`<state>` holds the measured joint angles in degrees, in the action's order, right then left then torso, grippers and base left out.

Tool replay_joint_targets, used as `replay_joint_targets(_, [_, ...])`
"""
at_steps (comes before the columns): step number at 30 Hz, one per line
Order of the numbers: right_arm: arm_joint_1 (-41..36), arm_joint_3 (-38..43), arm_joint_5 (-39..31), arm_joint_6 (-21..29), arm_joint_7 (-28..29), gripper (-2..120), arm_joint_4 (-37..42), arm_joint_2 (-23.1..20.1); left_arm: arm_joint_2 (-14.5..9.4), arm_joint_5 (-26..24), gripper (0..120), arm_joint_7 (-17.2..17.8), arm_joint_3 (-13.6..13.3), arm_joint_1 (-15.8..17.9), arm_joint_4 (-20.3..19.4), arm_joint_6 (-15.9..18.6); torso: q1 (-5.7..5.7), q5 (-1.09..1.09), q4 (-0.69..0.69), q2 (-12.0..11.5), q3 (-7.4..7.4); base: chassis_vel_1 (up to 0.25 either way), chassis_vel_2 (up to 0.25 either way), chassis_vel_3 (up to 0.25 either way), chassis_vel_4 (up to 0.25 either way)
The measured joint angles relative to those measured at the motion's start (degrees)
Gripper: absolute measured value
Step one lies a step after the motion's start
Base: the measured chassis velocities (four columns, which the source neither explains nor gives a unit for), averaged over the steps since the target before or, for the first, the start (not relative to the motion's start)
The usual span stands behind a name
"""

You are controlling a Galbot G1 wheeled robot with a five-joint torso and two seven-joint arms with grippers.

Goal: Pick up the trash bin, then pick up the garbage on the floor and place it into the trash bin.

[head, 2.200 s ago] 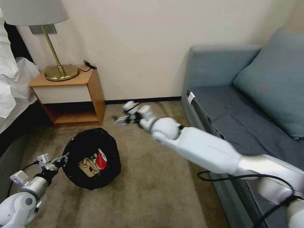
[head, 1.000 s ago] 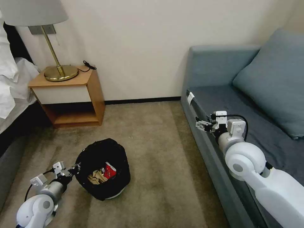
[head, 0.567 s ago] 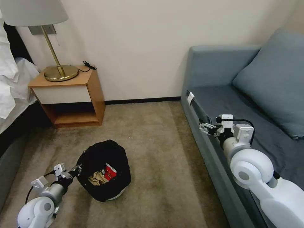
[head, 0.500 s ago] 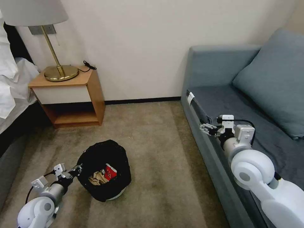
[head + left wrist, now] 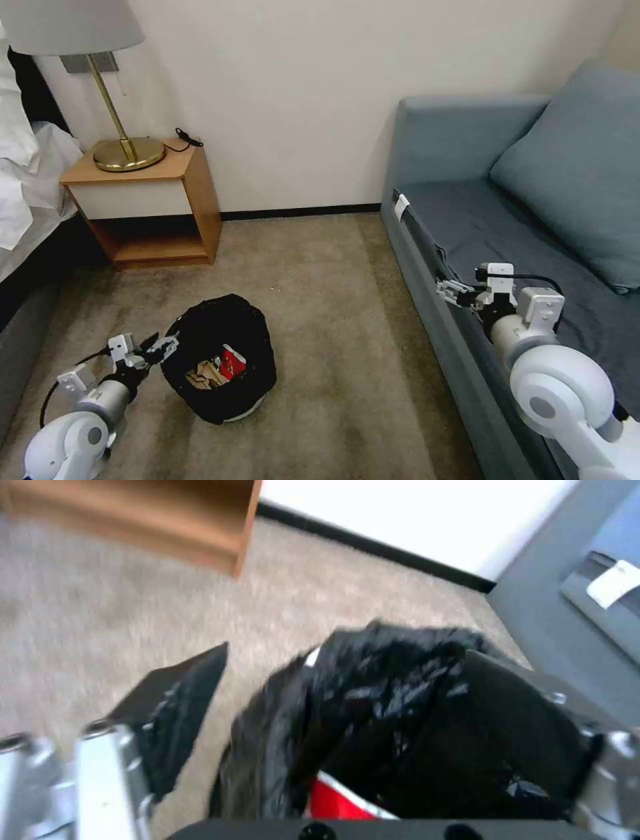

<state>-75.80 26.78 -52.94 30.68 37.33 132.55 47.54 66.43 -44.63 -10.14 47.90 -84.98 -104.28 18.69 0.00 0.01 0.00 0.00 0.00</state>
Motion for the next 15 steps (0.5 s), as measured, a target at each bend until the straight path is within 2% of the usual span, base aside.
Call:
replay_joint_targets(2, [-2.3, 2.4, 1.7, -0.2, -2.4, 100, 0.7, 0.5, 0.3, 4.1, 100, -1.7, 0.5, -0.6, -1.8, -2.0, 0.0, -0.01, 0.01, 0.0, 0.0, 0.0, 0.0, 0.0, 0.0])
replay_joint_targets(3, [-2.3, 2.4, 1.7, -0.2, -2.4, 100, 0.7, 0.5, 0.3, 4.1, 100, -1.7, 0.5, -0.6, -1.8, -2.0, 0.0, -0.01, 0.01, 0.0, 0.0, 0.0, 0.0, 0.0, 0.0])
replay_joint_targets(5, [-5.5, 5.4, 6.4, -1.8, -6.9, 100, 1.3, 1.4, 1.6, 7.6, 100, -1.7, -0.3, -1.3, -4.8, -5.9, 0.0, 0.0, 0.0, 0.0, 0.0, 0.0, 0.0, 0.0, 0.0])
replay_joint_targets(6, [-5.5, 5.4, 6.4, -1.8, -6.9, 100, 1.3, 1.4, 1.6, 7.6, 100, -1.7, -0.3, -1.3, -4.8, -5.9, 0.0, 0.0, 0.0, 0.0, 0.0, 0.0, 0.0, 0.0, 0.0])
replay_joint_targets(9, [-7.7, 7.4, 11.9, -4.3, -10.5, 100, 1.4, 3.3, 4.2, 8.2, 100, 2.6, -3.3, -1.7, -8.3, -8.0, 0.0, 0.01, 0.0, 0.0, 0.0, 0.0, 0.0, 0.0, 0.0])
replay_joint_targets(10, [-7.7, 7.4, 11.9, -4.3, -10.5, 100, 1.4, 3.3, 4.2, 8.2, 100, 2.6, -3.3, -1.7, -8.3, -8.0, 0.0, 0.01, 0.0, 0.0, 0.0, 0.0, 0.0, 0.0, 0.0])
replay_joint_targets(13, [-9.0, 8.4, 15.7, -6.0, -13.6, 100, 1.6, 5.3, 6.4, 10.9, 100, 5.1, -6.3, -1.6, -9.9, -9.9, 0.0, 0.0, -0.01, 0.0, 0.0, 0.0, 0.0, 0.0, 0.0])
replay_joint_targets(15, [-9.2, 8.6, 16.5, -6.3, -14.3, 100, 1.7, 5.8, 6.8, 11.3, 100, 5.4, -6.7, -1.6, -10.2, -10.1, 0.0, 0.0, 0.0, 0.0, 0.0, 0.0, 0.0, 0.0, 0.0])
